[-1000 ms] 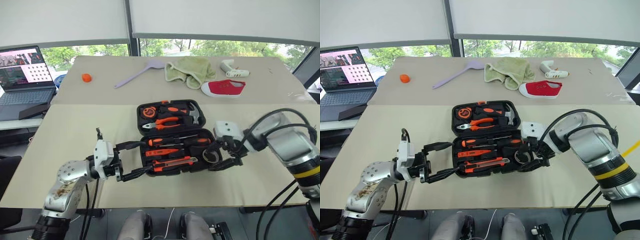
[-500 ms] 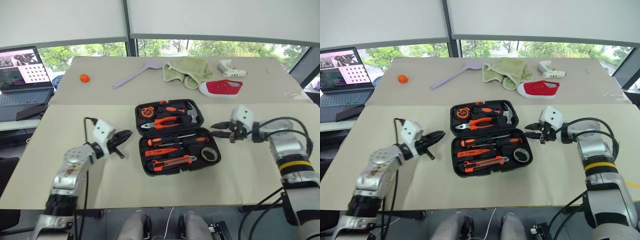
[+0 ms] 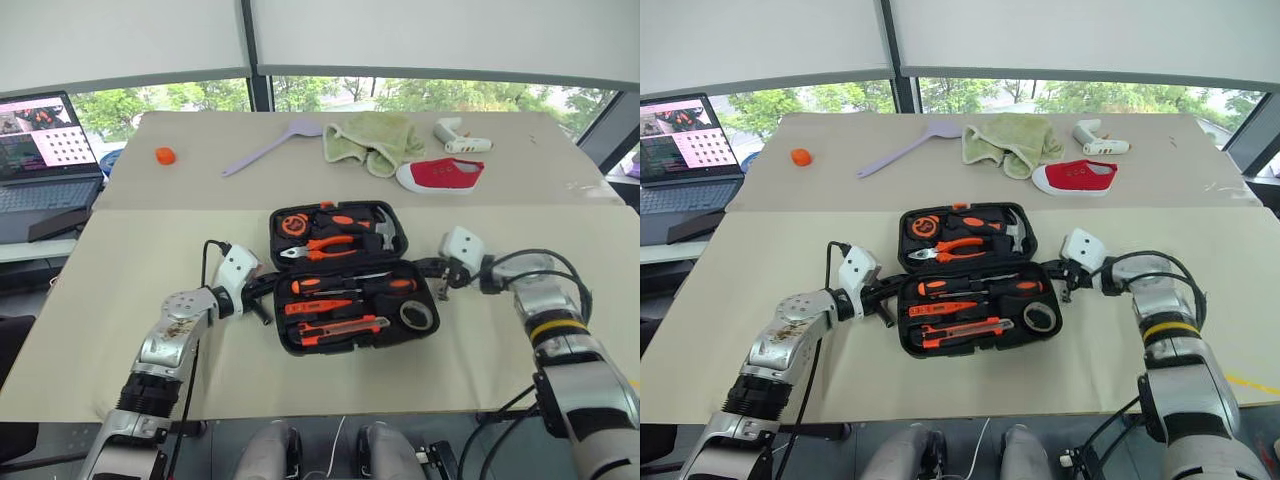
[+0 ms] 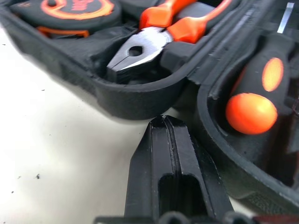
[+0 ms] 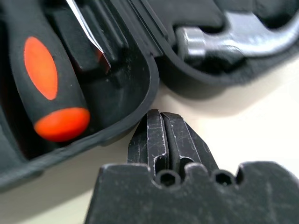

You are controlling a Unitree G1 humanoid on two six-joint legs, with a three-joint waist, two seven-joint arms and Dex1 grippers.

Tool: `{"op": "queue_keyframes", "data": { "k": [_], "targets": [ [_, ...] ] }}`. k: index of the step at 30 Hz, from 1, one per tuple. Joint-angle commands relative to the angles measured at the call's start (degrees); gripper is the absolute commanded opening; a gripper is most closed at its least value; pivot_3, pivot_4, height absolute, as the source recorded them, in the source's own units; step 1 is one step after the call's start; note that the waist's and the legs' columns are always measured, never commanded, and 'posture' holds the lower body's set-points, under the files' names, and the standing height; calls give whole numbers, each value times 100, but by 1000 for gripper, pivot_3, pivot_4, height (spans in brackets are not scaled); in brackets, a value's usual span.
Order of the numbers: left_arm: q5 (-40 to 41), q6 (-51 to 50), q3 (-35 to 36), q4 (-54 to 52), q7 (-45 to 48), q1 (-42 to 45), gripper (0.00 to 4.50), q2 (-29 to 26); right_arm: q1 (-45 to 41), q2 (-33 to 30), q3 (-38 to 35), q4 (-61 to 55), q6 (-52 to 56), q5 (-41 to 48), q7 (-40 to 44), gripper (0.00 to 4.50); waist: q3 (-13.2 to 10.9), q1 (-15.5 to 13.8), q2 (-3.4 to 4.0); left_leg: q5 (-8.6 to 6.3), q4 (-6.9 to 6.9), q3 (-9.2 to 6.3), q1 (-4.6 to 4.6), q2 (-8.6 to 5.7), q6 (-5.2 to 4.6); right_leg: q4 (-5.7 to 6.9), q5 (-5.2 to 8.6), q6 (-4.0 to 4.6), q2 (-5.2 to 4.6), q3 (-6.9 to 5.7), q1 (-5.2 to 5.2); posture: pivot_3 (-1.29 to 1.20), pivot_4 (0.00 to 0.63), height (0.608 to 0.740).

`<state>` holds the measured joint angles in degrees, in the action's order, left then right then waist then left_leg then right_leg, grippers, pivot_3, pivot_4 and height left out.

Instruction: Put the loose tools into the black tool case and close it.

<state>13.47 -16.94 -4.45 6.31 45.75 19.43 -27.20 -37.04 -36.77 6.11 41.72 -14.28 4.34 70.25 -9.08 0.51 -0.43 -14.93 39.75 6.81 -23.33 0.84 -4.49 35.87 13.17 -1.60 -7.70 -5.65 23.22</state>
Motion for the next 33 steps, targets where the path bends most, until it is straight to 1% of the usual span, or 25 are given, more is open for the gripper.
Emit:
{"op": "queue_keyframes", "data": {
  "k": [1,5,7,8,9,10,11,12,13,14,15,16,17,19,20,22,24,27,30,33],
  "targets": [
    [114,-258,-87,-621,251,-177,0,-166,522,-121,-44,-1282,727,395,267,174,0,13,0,0,-2,-1,1,0,0,0,0,0,-1,1,0,0,150,740],
    [365,-731,121,-1016,245,-373,0,-281,1108,-228,-218,-1984,1093,479,-48,174,0,10,0,-2,-1,-2,3,0,-1,-7,0,0,-8,2,0,0,150,740],
    [687,-1275,293,-1265,370,-497,0,-462,1247,-347,-405,-1992,1163,448,-275,174,0,9,0,-3,-1,-4,6,-1,-2,-8,0,0,-17,4,0,0,150,740],
    [822,-1515,412,-1398,414,-559,0,-586,1304,-430,-546,-2091,1471,534,-358,174,0,6,0,-4,-1,-4,7,-1,-3,-7,0,0,-19,5,1,0,150,740],
    [910,-1650,552,-1499,502,-602,515,-786,1349,-560,-686,-2269,1906,695,-342,110,-1,-3,0,-5,-1,-6,6,-1,-4,-6,0,0,-20,4,1,0,150,740],
    [985,-1755,672,-1575,578,-639,706,-969,1395,-665,-802,-2460,2220,843,-322,670,-2,-8,0,-6,0,-6,5,-2,-5,-4,1,0,-23,4,2,0,150,740],
    [1003,-1829,801,-1603,566,-643,1060,-1128,1448,-786,-874,-2621,2476,993,-227,886,-3,-15,2,-6,0,-8,3,-2,-6,-4,1,0,-29,5,5,0,150,740],
    [1049,-2005,900,-1631,532,-625,1426,-1271,1485,-866,-950,-2777,2674,1129,-174,1201,-4,-27,4,-7,1,-8,2,-2,-7,-1,1,0,-32,5,7,0,150,740],
    [1133,-2285,1001,-1659,444,-585,1888,-1367,1498,-906,-1044,-2929,2892,1265,-211,1633,-4,-30,4,-8,1,-8,2,-3,-9,-2,1,0,-36,4,7,0,150,740],
    [1203,-2675,1077,-1688,316,-479,2216,-1477,1452,-970,-1155,-3142,3482,1504,-274,1914,-4,-30,4,-9,1,-9,3,-3,-9,-2,1,1,-38,4,7,0,150,740],
    [1447,-3139,1179,-1727,302,-310,2604,-1533,1360,-1052,-1232,-3354,4154,1644,-456,2260,-5,-34,3,-9,1,-10,5,-3,-9,-2,0,2,-56,4,5,0,150,740],
    [1623,-3453,1249,-1758,298,-193,2922,-1562,1303,-1111,-1278,-3515,4636,1734,-596,2575,-5,-34,2,-9,1,-12,5,-3,-9,1,0,2,-60,1,4,0,150,740],
    [1835,-3721,1279,-1747,396,-39,3319,-1586,1158,-1168,-1284,-3648,5341,1871,-751,2923,-6,-36,1,-8,2,-14,4,-3,-9,4,-2,4,-60,1,6,0,150,740],
    [1935,-4111,1120,-1613,387,335,4101,-1603,812,-1348,-1037,-3796,6485,1938,-920,3651,-6,-45,0,-8,6,-16,3,-3,-8,8,-3,5,-61,1,6,0,150,740],
    [1916,-4245,1041,-1547,322,486,4455,-1608,680,-1425,-907,-3853,6857,1938,-960,4032,-6,-57,1,-8,6,-17,1,-7,-8,10,-3,5,-61,0,9,0,150,740],
    [1693,-4421,855,-1028,-79,1054,4500,-1323,89,-1221,-752,-3541,7505,1979,-1191,4417,-7,-73,-2,-8,6,-16,-4,-9,-8,10,-3,5,-52,-2,13,0,150,740],
    [1593,-4576,828,-544,-429,1476,4500,-995,-360,-1034,-595,-3208,7817,1920,-1370,4417,-8,-86,-3,-7,7,-15,-1,-10,-10,10,-3,6,-35,1,10,0,150,740],
    [1290,-4434,631,113,-697,1920,4500,-677,-912,-707,-323,-2511,7583,1551,-1719,4417,-13,-87,-19,0,11,-10,-5,-12,-8,10,-12,12,-13,2,11,0,150,740],
    [1175,-4240,569,550,-795,2158,4500,-458,-1260,-425,-234,-1907,7415,1427,-1885,4417,-13,-73,-19,2,8,-3,-12,-12,-6,11,-11,10,-1,5,16,0,150,740],
    [1087,-4128,549,791,-865,2282,4500,-307,-1485,-241,-134,-1325,7186,1201,-2007,4417,-13,-84,-20,7,11,4,-52,-12,-1,18,-12,9,11,3,50,0,150,740]
  ]
}}
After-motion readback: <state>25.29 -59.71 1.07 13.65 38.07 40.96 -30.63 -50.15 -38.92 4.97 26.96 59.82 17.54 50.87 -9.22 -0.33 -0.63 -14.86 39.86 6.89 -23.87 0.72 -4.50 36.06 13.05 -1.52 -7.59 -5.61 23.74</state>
